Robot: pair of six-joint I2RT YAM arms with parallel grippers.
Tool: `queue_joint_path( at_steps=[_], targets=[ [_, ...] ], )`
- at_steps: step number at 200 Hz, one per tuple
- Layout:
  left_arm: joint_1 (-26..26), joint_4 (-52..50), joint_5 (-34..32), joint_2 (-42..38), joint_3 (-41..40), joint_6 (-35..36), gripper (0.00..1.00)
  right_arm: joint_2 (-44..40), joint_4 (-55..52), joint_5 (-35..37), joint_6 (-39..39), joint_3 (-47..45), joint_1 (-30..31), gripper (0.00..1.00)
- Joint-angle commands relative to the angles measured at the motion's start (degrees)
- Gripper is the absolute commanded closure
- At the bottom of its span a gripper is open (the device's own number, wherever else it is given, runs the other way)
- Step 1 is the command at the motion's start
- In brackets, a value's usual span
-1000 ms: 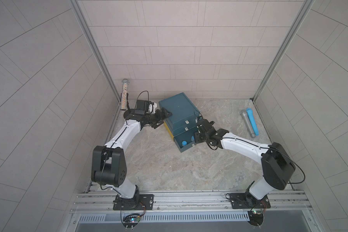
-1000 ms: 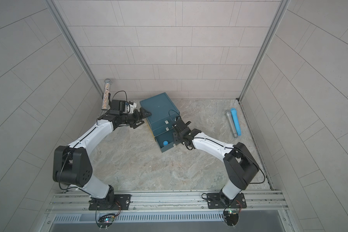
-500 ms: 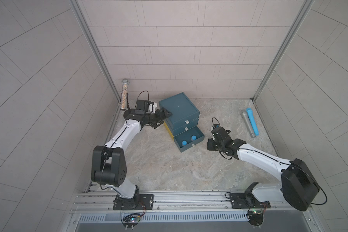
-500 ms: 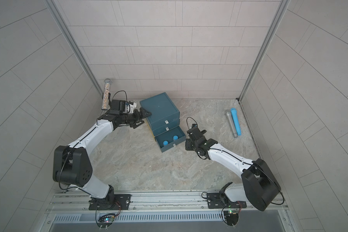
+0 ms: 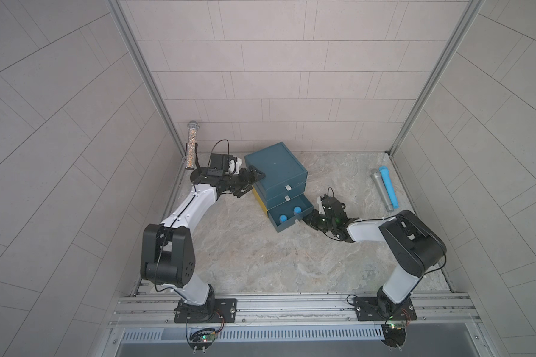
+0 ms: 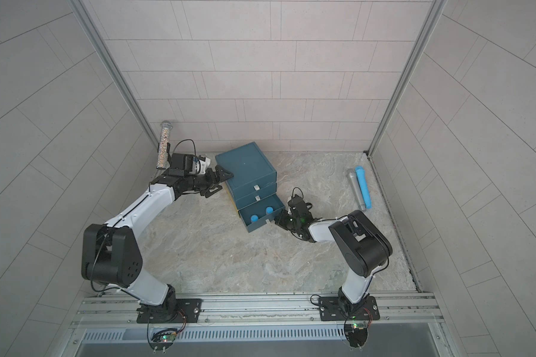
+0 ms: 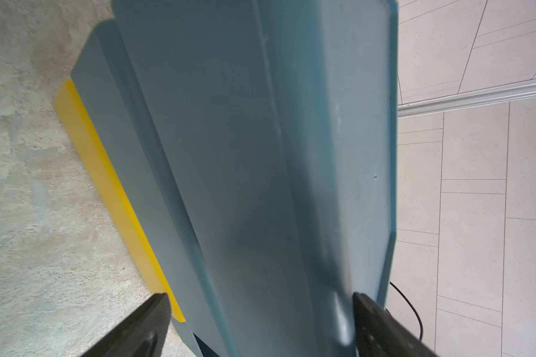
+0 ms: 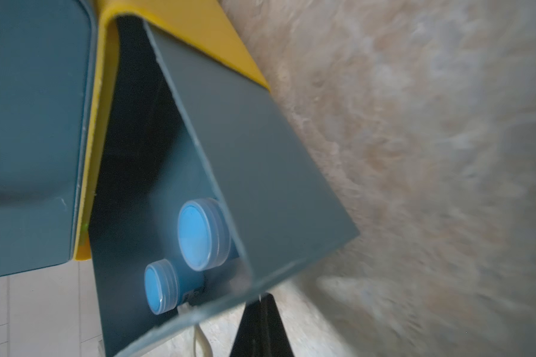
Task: Put the paint cans in the drawer according to color
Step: Close the drawer in the storage box.
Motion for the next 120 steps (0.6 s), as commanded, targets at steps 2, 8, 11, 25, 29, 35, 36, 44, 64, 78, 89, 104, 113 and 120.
queue_joint_path(
  at_steps=[2, 8, 11, 25, 29, 35, 36, 44, 64, 78, 89, 104, 113, 120],
  targets=[
    [0.0, -6.0, -3.5, 2.3, -0.8, 1.3, 0.03, 1.4, 9.7, -2.7, 4.4, 2.9, 0.1, 0.97],
    [-0.1, -5.9, -3.5, 2.3, -0.8, 1.3, 0.03, 1.9, 10.1, -2.7, 4.7, 3.5, 0.2, 0.97],
    [-0.1, -5.9, -3.4, 2.3, -0.8, 1.3, 0.03, 2.2, 10.2, -2.7, 4.9, 3.7, 0.1, 0.97],
    [0.0, -5.9, -3.5, 2.3, -0.8, 1.3, 0.03, 3.5, 10.8, -2.7, 5.8, 5.0, 0.1, 0.96],
    [-0.1, -5.9, -3.5, 2.2, -0.9, 1.3, 0.03, 4.0, 11.0, -2.7, 6.1, 5.3, 0.1, 0.96],
    [-0.1, -5.9, -3.5, 2.3, -0.9, 1.3, 0.03, 4.8, 11.6, -2.7, 6.8, 5.9, 0.2, 0.95],
    [-0.1, -5.9, -3.5, 2.3, -0.9, 1.3, 0.03, 4.9, 11.7, -2.8, 6.9, 6.0, 0.1, 0.95],
    [0.0, -5.9, -3.5, 2.3, -0.9, 1.2, 0.03, 6.1, 12.5, -2.9, 7.7, 6.7, 0.1, 0.95],
    [-0.1, -5.9, -3.5, 2.3, -0.8, 1.2, 0.03, 9.4, 15.4, -2.7, 10.2, 7.7, 0.1, 0.94],
    [-0.1, -5.9, -3.4, 2.3, -0.8, 1.3, 0.03, 11.2, 17.2, -2.7, 11.3, 8.0, 0.2, 0.94],
    [-0.1, -5.9, -3.5, 2.3, -0.9, 1.3, 0.03, 11.9, 18.7, -2.3, 11.8, 7.7, 0.2, 0.94],
    [-0.1, -5.9, -3.5, 2.3, -0.8, 1.5, 0.03, 12.1, 19.1, -1.8, 11.9, 7.5, 0.2, 0.91],
    [-0.1, -5.9, -3.5, 2.3, -0.8, 1.5, 0.03, 12.1, 18.5, -1.8, 11.6, 7.6, 0.2, 0.91],
    [-0.1, -5.9, -3.5, 2.2, -0.9, 1.5, 0.03, 12.3, 18.2, -1.9, 11.5, 7.8, 0.2, 0.91]
  ],
)
